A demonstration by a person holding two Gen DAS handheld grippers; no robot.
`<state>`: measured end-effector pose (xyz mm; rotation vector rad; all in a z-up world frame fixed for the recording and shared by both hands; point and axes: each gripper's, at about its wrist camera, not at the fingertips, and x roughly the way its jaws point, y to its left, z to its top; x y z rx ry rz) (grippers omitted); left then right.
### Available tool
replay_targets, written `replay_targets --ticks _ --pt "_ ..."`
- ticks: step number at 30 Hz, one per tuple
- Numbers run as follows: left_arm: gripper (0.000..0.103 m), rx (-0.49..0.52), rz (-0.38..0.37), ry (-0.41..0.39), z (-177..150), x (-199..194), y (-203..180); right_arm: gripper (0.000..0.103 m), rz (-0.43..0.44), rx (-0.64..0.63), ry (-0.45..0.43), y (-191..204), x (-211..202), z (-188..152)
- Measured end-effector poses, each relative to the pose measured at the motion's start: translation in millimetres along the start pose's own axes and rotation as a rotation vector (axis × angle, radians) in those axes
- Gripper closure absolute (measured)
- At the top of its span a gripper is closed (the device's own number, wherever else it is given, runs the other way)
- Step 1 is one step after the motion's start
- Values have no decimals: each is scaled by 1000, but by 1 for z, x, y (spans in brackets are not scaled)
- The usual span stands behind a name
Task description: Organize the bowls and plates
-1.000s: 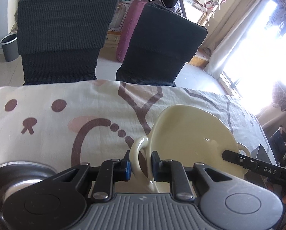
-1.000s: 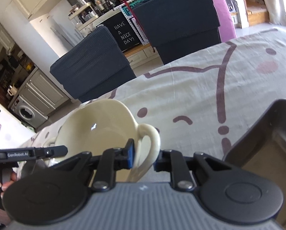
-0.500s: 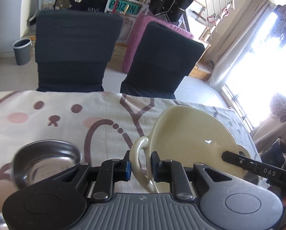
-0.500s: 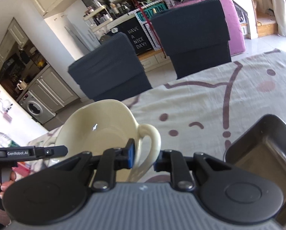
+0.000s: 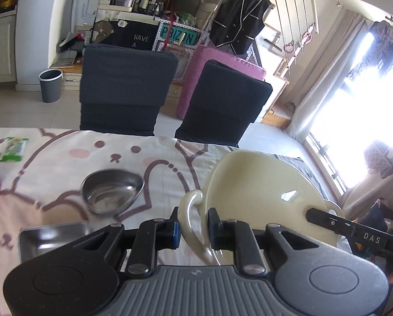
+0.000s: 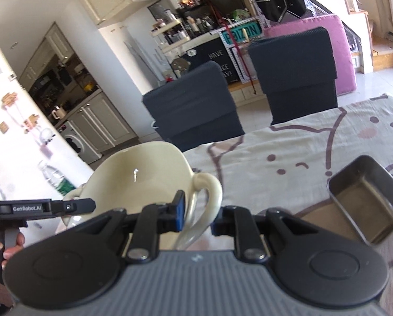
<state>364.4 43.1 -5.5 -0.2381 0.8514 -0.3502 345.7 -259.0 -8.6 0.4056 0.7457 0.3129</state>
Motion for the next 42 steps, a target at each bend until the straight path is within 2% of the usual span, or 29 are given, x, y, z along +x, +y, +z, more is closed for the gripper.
replay_targets --ticks 8,15,25,31,42 --pt "82 -17 10 -24 -43 -52 7 81 32 -15 5 25 -30 -34" --pt "81 -31 11 -11 -86 -73 13 81 34 -20 33 32 -43 -60" --pt "81 -79 -52 5 -136 -70 45 81 16 -62 92 42 -46 -100" --pt "81 -91 -52 17 -151 -68 59 81 11 -64 128 47 -36 -115" --pt "80 -108 -58 106 -166 -47 81 81 -21 -80 218 57 -18 -135"
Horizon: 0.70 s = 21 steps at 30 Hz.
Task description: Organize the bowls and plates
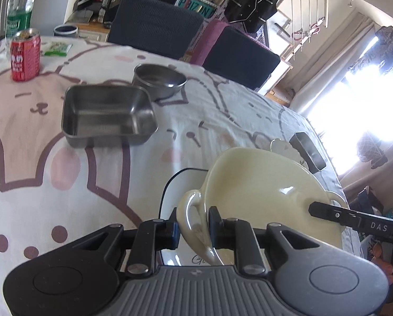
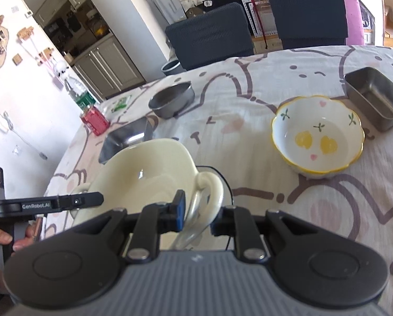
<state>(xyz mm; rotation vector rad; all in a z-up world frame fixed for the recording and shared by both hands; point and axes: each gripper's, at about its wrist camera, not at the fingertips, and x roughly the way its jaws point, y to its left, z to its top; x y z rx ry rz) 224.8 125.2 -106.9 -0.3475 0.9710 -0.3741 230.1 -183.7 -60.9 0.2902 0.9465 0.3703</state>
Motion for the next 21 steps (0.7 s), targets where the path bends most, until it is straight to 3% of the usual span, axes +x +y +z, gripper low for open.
replay_targets --ticks 10,21 --pt "79 -57 -22 41 -1 17 19 81 -17 -16 31 4 13 -1" --pt "75 -77 17 92 -5 34 31 81 -35 -46 80 12 28 0"
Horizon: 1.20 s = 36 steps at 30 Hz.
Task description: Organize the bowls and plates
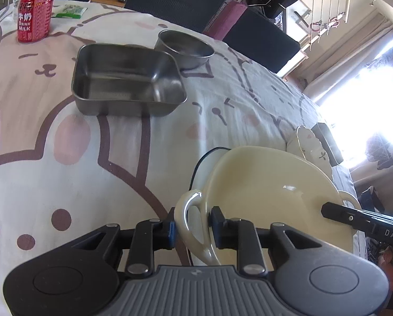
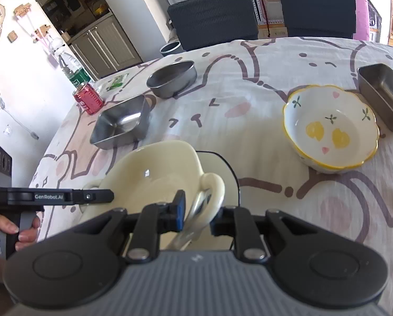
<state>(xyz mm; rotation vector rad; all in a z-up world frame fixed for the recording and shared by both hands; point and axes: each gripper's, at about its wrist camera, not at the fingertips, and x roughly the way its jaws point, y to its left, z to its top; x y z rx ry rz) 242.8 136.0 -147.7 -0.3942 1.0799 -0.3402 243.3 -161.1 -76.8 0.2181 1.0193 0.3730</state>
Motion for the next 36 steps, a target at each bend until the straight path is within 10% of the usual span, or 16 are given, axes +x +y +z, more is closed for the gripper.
replay_targets --ticks 36 --pt "71 29 78 29 3 16 -6 81 -60 -21 52 5 18 2"
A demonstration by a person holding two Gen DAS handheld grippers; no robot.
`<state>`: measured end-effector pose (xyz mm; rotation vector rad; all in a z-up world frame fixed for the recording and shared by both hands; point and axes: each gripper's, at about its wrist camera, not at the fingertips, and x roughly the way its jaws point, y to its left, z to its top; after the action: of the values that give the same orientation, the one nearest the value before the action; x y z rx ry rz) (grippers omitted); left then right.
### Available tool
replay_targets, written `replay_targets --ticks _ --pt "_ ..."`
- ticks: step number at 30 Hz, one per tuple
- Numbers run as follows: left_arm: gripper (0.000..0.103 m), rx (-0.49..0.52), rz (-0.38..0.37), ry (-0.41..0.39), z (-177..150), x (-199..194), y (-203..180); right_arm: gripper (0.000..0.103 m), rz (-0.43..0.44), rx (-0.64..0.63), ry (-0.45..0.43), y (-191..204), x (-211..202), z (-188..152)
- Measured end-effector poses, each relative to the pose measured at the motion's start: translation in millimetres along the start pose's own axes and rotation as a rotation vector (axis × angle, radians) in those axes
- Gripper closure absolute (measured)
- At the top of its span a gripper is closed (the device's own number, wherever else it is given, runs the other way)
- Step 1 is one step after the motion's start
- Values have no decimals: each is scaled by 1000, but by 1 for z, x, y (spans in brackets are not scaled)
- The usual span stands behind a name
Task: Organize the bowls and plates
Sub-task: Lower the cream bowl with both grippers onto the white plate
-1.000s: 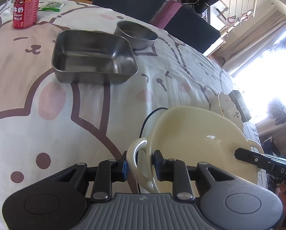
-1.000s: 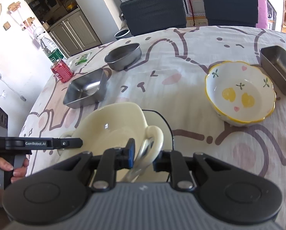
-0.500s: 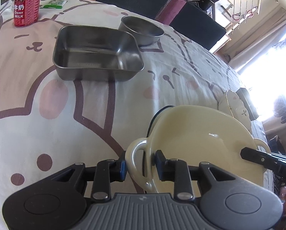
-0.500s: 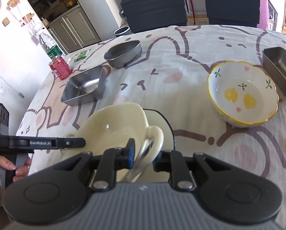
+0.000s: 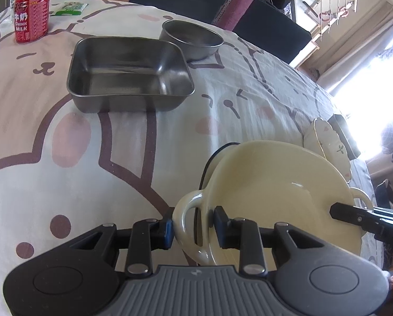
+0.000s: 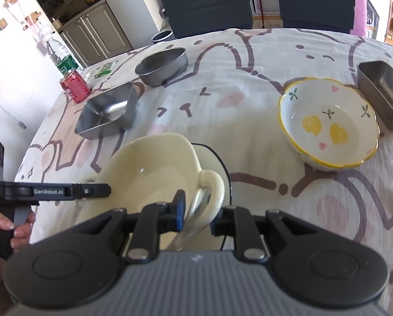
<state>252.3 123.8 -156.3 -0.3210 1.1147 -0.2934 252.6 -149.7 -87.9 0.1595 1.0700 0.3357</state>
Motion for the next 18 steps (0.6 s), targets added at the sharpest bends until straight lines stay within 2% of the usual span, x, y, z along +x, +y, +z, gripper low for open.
replay_targets --ticks 18 --pt "70 129 65 -2 -2 -2 -18 79 -38 18 56 -4 8 -4"
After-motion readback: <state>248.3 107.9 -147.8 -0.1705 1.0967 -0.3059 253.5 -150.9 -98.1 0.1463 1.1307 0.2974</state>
